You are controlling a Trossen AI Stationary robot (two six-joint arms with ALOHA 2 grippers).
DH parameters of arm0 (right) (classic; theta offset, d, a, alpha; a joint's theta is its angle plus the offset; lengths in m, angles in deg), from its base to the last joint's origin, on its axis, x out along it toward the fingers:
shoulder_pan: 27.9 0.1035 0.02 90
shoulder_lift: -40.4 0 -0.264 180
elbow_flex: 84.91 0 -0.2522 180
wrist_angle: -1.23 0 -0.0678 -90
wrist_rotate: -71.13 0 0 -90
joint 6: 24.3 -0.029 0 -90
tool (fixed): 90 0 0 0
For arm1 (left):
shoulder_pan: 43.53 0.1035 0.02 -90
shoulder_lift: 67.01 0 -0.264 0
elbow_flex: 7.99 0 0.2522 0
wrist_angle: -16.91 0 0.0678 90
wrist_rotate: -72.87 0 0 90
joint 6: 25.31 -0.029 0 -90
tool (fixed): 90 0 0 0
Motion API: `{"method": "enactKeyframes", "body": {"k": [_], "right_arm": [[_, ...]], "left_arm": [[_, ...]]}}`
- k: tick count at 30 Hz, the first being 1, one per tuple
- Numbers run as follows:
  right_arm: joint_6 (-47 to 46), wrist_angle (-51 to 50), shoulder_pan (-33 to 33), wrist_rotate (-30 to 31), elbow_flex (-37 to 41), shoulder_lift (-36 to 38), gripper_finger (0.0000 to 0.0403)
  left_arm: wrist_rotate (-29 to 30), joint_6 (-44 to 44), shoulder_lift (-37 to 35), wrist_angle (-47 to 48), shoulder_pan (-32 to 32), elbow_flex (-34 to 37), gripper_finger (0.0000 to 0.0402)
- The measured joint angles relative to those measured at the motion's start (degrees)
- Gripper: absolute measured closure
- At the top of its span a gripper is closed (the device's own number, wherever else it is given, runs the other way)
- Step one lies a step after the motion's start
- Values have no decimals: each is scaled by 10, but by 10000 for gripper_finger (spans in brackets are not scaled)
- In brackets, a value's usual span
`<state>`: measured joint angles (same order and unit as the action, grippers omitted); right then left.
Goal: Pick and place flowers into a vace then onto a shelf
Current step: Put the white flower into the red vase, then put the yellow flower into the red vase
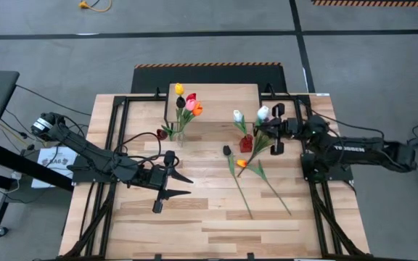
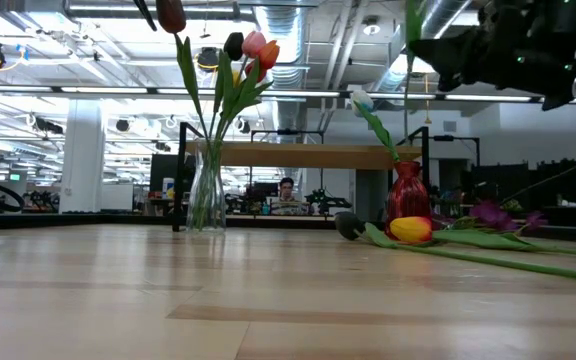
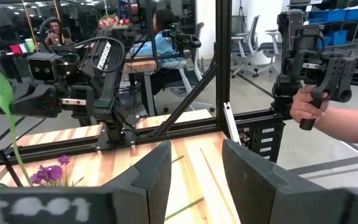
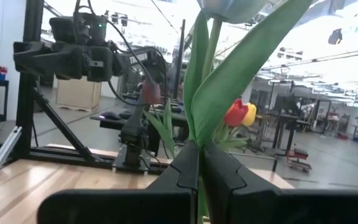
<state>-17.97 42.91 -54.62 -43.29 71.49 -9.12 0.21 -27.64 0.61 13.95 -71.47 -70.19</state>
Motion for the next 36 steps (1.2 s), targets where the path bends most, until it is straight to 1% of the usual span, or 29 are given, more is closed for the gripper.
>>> {"method": "enactKeyframes", "body": {"k": [9,14,19,22,36], "right_arm": [[-4,38,-1,3,0,-67,403],[-20,38,-7,3,0,-75,403],[-65,36,-28,5,0,-75,398],[-70,20,-37,5,0,-75,385],[-95,-33,-40,3,0,-75,295]], "left_arm": [[0,0,0,5,0,0,267],[0,0,0,6,0,0,267],[0,0,0,6,0,0,267],[0,0,0,6,0,0,267],[0,0,0,8,0,0,267]]}}
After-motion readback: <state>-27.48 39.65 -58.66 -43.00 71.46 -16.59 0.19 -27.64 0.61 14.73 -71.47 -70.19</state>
